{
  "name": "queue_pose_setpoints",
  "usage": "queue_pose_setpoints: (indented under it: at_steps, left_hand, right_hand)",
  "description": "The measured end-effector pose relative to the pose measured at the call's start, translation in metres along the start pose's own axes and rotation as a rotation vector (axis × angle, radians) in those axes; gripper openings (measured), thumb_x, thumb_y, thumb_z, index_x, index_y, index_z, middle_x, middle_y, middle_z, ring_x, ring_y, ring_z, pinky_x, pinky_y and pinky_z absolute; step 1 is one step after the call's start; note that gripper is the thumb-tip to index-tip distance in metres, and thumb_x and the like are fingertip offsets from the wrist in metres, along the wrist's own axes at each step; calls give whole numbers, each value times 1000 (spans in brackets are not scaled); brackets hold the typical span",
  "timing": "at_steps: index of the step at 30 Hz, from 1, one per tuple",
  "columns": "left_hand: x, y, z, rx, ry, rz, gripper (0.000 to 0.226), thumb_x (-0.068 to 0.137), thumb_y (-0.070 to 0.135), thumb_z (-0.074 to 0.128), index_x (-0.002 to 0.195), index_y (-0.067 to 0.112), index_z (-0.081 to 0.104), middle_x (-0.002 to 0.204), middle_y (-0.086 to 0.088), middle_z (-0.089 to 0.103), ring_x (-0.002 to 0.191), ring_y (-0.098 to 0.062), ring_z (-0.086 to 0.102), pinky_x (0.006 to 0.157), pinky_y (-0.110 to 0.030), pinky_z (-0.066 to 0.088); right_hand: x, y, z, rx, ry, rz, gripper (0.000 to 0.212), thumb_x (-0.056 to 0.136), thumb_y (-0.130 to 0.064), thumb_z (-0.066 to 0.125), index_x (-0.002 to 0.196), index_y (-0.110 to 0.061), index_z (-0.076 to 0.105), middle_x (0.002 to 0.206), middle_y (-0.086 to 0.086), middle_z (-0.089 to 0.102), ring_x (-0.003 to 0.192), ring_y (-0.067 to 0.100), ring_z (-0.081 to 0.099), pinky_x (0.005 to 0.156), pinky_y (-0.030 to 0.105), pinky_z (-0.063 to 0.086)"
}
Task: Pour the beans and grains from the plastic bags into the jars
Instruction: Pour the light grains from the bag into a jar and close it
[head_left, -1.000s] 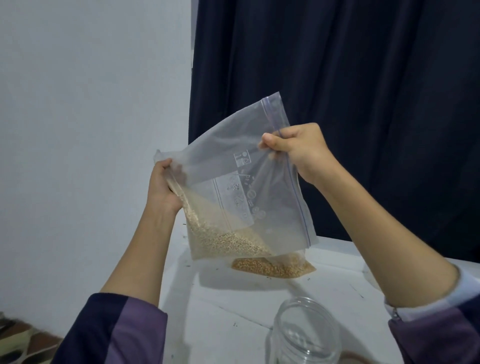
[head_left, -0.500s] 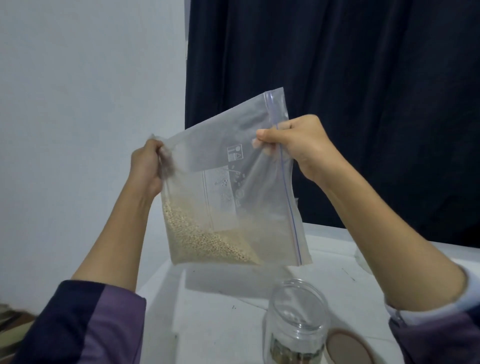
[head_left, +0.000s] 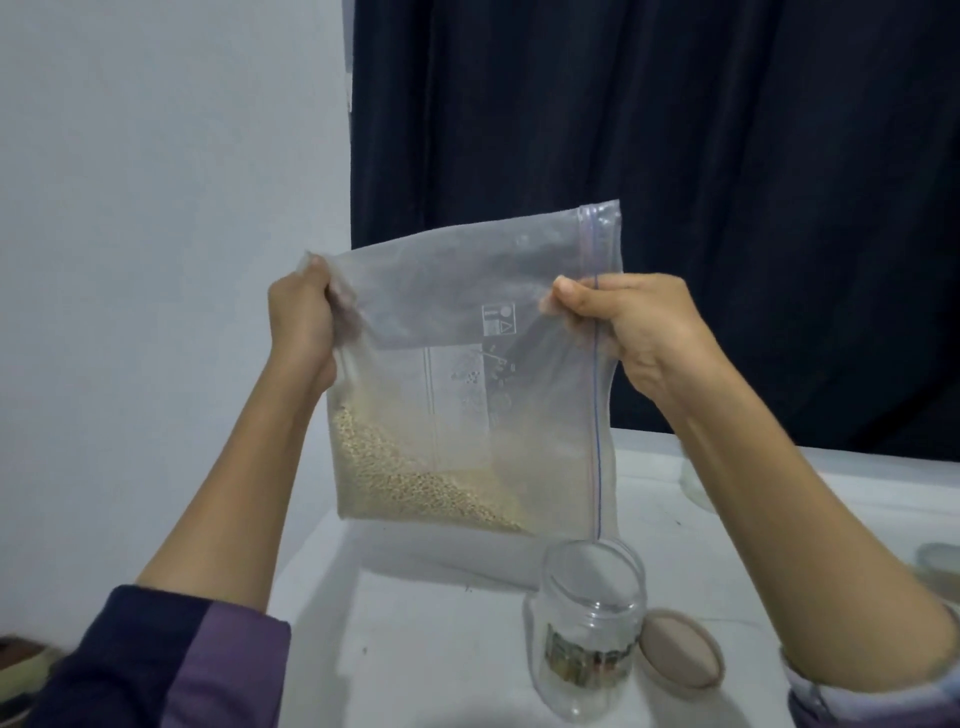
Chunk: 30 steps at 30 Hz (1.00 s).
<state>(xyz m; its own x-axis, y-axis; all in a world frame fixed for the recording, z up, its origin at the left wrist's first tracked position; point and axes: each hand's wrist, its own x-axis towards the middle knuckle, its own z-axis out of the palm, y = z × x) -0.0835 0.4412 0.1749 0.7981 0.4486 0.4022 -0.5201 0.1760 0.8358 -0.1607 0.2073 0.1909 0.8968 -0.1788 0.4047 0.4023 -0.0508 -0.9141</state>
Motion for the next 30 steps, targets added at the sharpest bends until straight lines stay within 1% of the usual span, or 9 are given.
queue_pose_setpoints:
  at_steps: [4, 6, 8, 10, 13, 17, 22, 26, 30]
  left_hand:
    - [-10, 3, 3, 8, 9, -50, 41, 95, 14, 39, 56, 21, 30, 52, 9, 33, 41, -4, 32, 41, -18, 28]
    - [-13, 2, 6, 17, 47, -71, 39, 96, 17, 37, 58, 21, 28, 55, 7, 30, 42, -6, 29, 39, -18, 24]
    - [-16, 2, 8, 38, 87, -83, 38, 95, 19, 36, 59, 22, 24, 58, 7, 26, 47, -8, 24, 41, -21, 21]
    - [-20, 3, 10, 47, 105, -74, 35, 92, 17, 36, 59, 22, 23, 58, 7, 24, 50, -9, 22, 44, -24, 20]
    - [-27, 6, 14, 42, 110, -65, 35, 88, 16, 40, 59, 21, 21, 56, 7, 21, 46, -9, 20, 43, -22, 19]
    - [-34, 10, 18, -1, 124, -50, 42, 89, 27, 54, 58, 21, 26, 54, 9, 25, 47, -8, 25, 44, -21, 24]
    - [-36, 15, 20, -32, 175, -29, 43, 86, 24, 57, 57, 23, 24, 52, 11, 23, 49, -9, 22, 48, -24, 21]
    - [-40, 21, 21, -105, 229, 26, 43, 84, 17, 52, 56, 23, 20, 49, 10, 18, 48, -11, 17, 46, -24, 15]
    - [-42, 28, 21, -94, 254, 79, 43, 84, 18, 51, 55, 24, 20, 54, 8, 19, 55, -13, 17, 53, -32, 15]
  right_hand:
    - [-12, 5, -1, 47, 67, 17, 12, 82, -10, 73, 73, -3, 71, 76, 7, 72, 78, 17, 64, 72, 18, 56]
    - [-15, 7, -1, 13, 70, 5, 14, 87, -10, 69, 73, -5, 71, 74, 4, 72, 79, 14, 66, 79, 21, 56]
    - [-17, 8, -2, -31, 50, -12, 19, 92, -10, 62, 74, -7, 70, 74, 1, 72, 76, 10, 66, 80, 21, 54]
    - [-19, 10, -5, -48, 23, -16, 22, 95, -9, 58, 76, -9, 70, 76, 1, 72, 74, 9, 65, 78, 20, 52]
    - [-20, 15, -11, -38, -2, -17, 24, 94, -9, 58, 75, -10, 72, 79, 3, 74, 80, 14, 64, 83, 27, 51]
    - [-23, 21, -15, -30, 4, -34, 20, 90, -9, 63, 73, -10, 74, 78, 3, 74, 85, 15, 68, 94, 31, 52]
    - [-18, 22, -20, 15, -18, -23, 16, 87, -8, 68, 73, -11, 75, 84, 11, 74, 78, 14, 67, 93, 32, 53]
    - [-14, 21, -26, 30, -74, -3, 4, 83, -8, 71, 82, -8, 75, 82, 5, 75, 77, 12, 67, 83, 24, 55]
    - [-14, 20, -28, 27, -88, 12, 5, 84, -6, 70, 85, -6, 74, 86, 7, 74, 77, 12, 65, 80, 22, 55]
